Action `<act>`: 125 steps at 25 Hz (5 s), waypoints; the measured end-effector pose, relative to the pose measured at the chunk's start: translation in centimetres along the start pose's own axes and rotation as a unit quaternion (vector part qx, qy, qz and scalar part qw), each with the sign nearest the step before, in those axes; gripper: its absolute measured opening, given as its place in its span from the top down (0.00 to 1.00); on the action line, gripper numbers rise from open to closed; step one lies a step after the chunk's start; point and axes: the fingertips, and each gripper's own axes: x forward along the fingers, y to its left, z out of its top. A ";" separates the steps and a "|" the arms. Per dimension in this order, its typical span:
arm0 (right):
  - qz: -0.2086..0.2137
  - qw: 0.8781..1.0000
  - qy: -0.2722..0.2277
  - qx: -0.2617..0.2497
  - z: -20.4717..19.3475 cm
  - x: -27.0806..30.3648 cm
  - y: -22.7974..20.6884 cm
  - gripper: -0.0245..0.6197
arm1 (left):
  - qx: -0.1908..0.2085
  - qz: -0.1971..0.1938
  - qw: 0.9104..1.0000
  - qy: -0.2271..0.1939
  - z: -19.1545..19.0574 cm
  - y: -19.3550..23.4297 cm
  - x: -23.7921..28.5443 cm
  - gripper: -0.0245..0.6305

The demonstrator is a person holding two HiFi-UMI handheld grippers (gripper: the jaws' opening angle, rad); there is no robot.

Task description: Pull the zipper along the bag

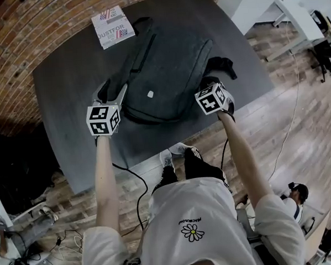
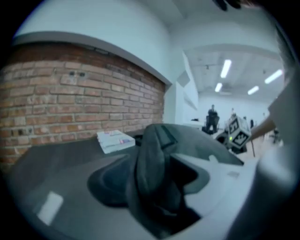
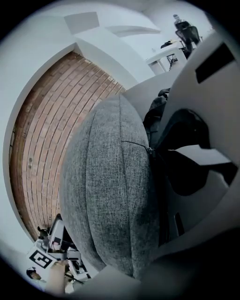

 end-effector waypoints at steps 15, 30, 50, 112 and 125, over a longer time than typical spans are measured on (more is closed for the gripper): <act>0.010 1.000 -0.014 -0.020 0.2 0.2 0.5 0.95 | -0.315 -0.085 0.942 0.078 -4.5 0.3 1.4 0.85; 0.075 0.977 -0.073 -0.184 7.1 1.6 7.3 0.95 | -0.284 -0.027 0.955 0.082 -9.9 -2.4 -12.1 0.88; 0.099 0.973 -0.076 -0.194 9.2 2.7 9.0 0.95 | -0.058 0.070 0.995 0.051 0.8 0.1 -15.5 0.92; 0.331 0.940 0.000 -0.085 -0.8 -14.8 27.4 0.95 | 0.151 -0.126 0.973 0.116 1.2 -7.1 -1.2 0.92; 0.340 0.935 -0.005 -0.100 -0.8 -14.7 26.8 0.95 | -0.053 -0.092 0.978 0.181 -9.5 -3.5 -15.8 0.80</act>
